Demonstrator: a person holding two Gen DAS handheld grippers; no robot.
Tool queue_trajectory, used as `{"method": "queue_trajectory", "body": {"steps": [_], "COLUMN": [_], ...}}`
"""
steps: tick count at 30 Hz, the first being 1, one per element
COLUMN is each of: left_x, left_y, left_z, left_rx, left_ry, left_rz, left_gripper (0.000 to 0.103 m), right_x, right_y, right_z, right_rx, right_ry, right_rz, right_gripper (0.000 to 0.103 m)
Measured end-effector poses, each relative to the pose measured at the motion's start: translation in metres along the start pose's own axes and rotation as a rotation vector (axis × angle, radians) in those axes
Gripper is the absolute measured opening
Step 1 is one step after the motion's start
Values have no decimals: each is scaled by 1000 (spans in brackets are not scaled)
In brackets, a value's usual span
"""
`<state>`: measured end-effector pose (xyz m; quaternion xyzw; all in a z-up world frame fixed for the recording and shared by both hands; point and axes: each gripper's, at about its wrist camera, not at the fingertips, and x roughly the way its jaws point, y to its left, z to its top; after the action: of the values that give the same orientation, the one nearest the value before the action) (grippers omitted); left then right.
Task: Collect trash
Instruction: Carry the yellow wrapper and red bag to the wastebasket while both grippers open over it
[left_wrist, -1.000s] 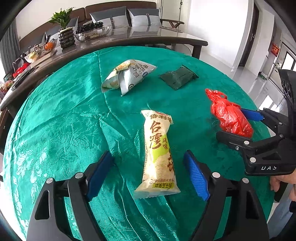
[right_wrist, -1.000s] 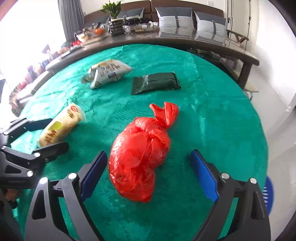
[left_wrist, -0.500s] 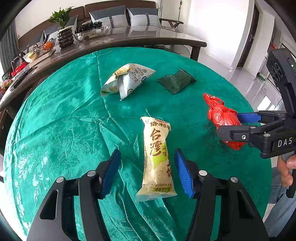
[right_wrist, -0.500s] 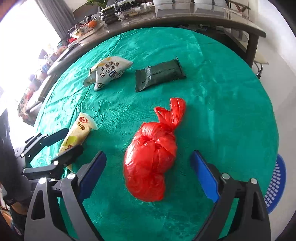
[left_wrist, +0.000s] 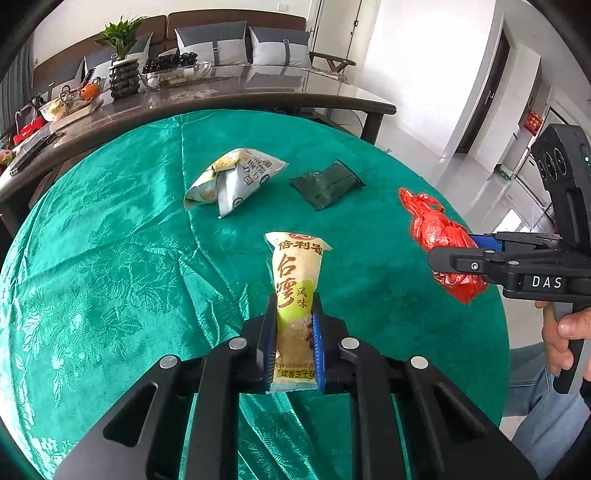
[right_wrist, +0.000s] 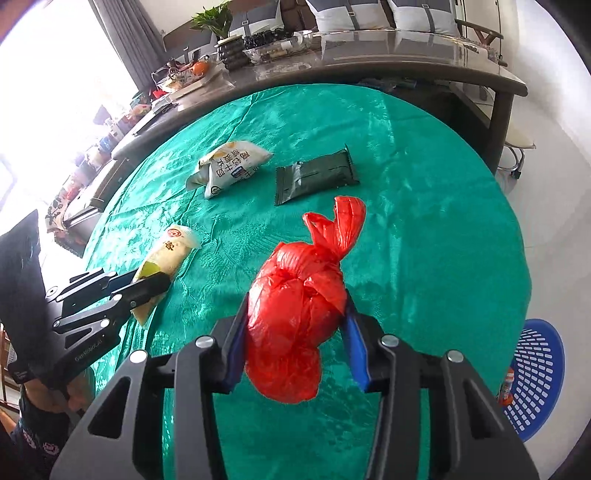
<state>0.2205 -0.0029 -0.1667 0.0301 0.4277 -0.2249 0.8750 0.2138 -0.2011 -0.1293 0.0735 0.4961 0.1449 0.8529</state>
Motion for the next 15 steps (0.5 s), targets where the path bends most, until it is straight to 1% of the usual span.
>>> {"method": "queue_trajectory", "body": {"steps": [4,7,10,12,15], "left_x": [1,-1,-7,-10,-8], "left_y": [-13,-28,-53,-78,-120], "left_z": [-2,-2,4,10,23], "left_rx": [16,36,73,114,152], "left_ry": [13,21,13,8,9], "left_rz": [-20,-35,-75,-103,-177], "left_gripper": [15,15,15,15,15], "right_x": [-13,-31,-54,-68,-88], "right_y": [-16,-36,-74,-104,-154], "right_z": [-12,-23,-33,-39,-49], "right_rx": [17,26,60,84,130], "right_ry": [-9,-27,-39,-42,-34], "right_rz": [3,-14,-45,-93,-157], "right_gripper": [44,44,44,44,44]}}
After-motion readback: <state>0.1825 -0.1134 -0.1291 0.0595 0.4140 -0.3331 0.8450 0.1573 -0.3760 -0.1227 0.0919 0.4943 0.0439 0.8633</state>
